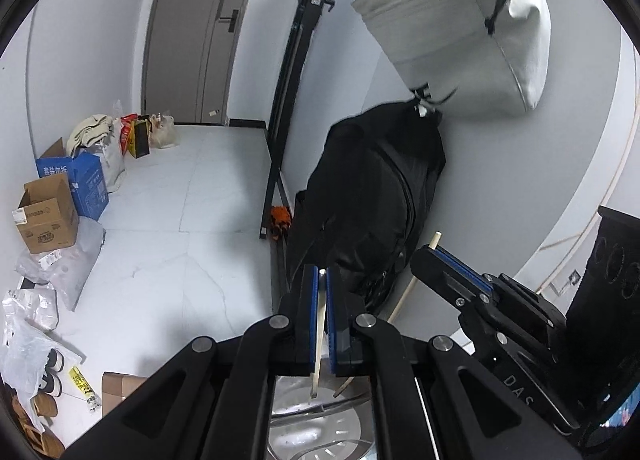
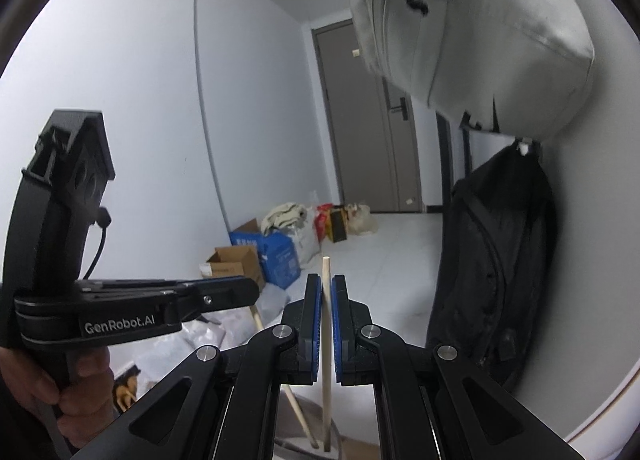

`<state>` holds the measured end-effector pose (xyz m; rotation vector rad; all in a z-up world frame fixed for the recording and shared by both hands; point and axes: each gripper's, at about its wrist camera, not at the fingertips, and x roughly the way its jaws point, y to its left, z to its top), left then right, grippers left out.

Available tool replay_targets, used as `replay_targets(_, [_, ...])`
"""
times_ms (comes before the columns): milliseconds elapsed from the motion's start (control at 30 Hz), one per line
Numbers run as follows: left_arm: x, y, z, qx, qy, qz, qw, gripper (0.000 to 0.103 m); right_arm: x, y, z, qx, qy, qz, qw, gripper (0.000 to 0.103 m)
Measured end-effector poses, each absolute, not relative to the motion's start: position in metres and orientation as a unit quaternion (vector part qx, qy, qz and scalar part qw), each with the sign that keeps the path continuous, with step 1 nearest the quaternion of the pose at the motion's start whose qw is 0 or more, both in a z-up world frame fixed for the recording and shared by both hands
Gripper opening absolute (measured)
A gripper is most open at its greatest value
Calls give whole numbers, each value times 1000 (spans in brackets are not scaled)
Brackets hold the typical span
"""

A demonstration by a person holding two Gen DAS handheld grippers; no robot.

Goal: Organize utensils
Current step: 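Carry both held sticks up over the white divided holder, then open both grippers above the holder to drop the sticks inside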

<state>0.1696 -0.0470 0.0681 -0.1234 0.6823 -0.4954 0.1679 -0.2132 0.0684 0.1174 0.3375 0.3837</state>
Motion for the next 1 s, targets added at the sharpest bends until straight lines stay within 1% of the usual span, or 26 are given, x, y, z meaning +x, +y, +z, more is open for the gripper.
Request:
replay_targets(433, [168, -53, 40, -53, 367, -277, 886, 0, 167, -228, 35, 98, 214, 206, 950, 4])
replay_targets(567, [168, -53, 40, -63, 379, -306, 871, 0, 166, -235, 33, 119, 231, 222, 940, 9])
replay_targets(600, [168, -53, 41, -62, 382, -307, 870, 0, 165, -238, 33, 126, 234, 224, 938, 17])
replay_targets(633, [167, -52, 42, -61, 381, -306, 870, 0, 163, -241, 33, 132, 234, 223, 937, 28])
replay_targets(667, [166, -51, 43, -60, 381, -305, 871, 4, 159, -247, 34, 143, 231, 221, 937, 36])
replay_targets(700, [165, -48, 46, -64, 383, -304, 870, 8, 154, -253, 35, 155, 227, 218, 937, 50])
replay_targets(733, [164, -44, 47, -68, 383, -304, 870, 18, 149, -258, 36, 163, 225, 216, 936, 54])
replay_targets(767, [162, -41, 49, -72, 381, -301, 872, 28, 144, -263, 36, 170, 225, 212, 936, 54])
replay_targets(800, [159, -38, 48, -72, 376, -294, 876, 32, 139, -266, 35, 172, 228, 204, 936, 60])
replay_targets(833, [156, -34, 50, -73, 371, -287, 880, 39, 134, -270, 35, 175, 229, 198, 937, 67])
replay_targets(867, [152, -28, 52, -75, 369, -280, 883, 42, 129, -272, 34, 180, 231, 195, 936, 68])
replay_targets(900, [149, -24, 52, -77, 368, -275, 885, 42, 122, -275, 32, 183, 235, 193, 935, 69])
replay_targets(1000, [134, -11, 51, -80, 368, -246, 893, 48, 107, -276, 31, 185, 240, 185, 935, 77])
